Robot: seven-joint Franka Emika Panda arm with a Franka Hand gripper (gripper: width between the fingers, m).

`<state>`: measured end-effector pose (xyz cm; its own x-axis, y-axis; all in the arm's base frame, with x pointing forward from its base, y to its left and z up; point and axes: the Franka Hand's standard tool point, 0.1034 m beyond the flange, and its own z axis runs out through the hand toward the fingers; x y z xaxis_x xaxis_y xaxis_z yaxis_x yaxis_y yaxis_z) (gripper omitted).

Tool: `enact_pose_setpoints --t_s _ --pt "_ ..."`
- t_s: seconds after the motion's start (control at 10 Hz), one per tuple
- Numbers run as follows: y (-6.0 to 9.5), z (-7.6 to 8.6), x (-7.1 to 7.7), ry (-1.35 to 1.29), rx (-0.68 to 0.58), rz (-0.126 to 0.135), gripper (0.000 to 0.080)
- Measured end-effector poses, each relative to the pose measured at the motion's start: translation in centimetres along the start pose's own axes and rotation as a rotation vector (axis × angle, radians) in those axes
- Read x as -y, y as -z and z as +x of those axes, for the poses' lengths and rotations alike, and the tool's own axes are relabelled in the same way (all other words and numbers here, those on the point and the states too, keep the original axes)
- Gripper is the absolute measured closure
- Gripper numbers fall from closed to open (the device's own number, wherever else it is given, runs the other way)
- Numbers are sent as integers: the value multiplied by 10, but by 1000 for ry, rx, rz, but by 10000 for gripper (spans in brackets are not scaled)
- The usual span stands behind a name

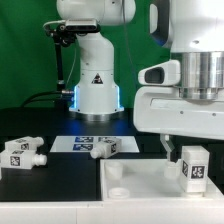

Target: Assemble one leg

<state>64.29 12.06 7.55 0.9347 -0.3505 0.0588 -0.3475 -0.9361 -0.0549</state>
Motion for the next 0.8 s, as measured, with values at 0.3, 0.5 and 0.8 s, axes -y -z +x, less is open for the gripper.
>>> enact_pose_setpoints --t_s 0.3,0.5,0.8 --pt "0 0 2 148 -38 11 178" --pt "-1 0 2 122 -38 11 362" --pt "-2 4 -4 -151 6 -18 505"
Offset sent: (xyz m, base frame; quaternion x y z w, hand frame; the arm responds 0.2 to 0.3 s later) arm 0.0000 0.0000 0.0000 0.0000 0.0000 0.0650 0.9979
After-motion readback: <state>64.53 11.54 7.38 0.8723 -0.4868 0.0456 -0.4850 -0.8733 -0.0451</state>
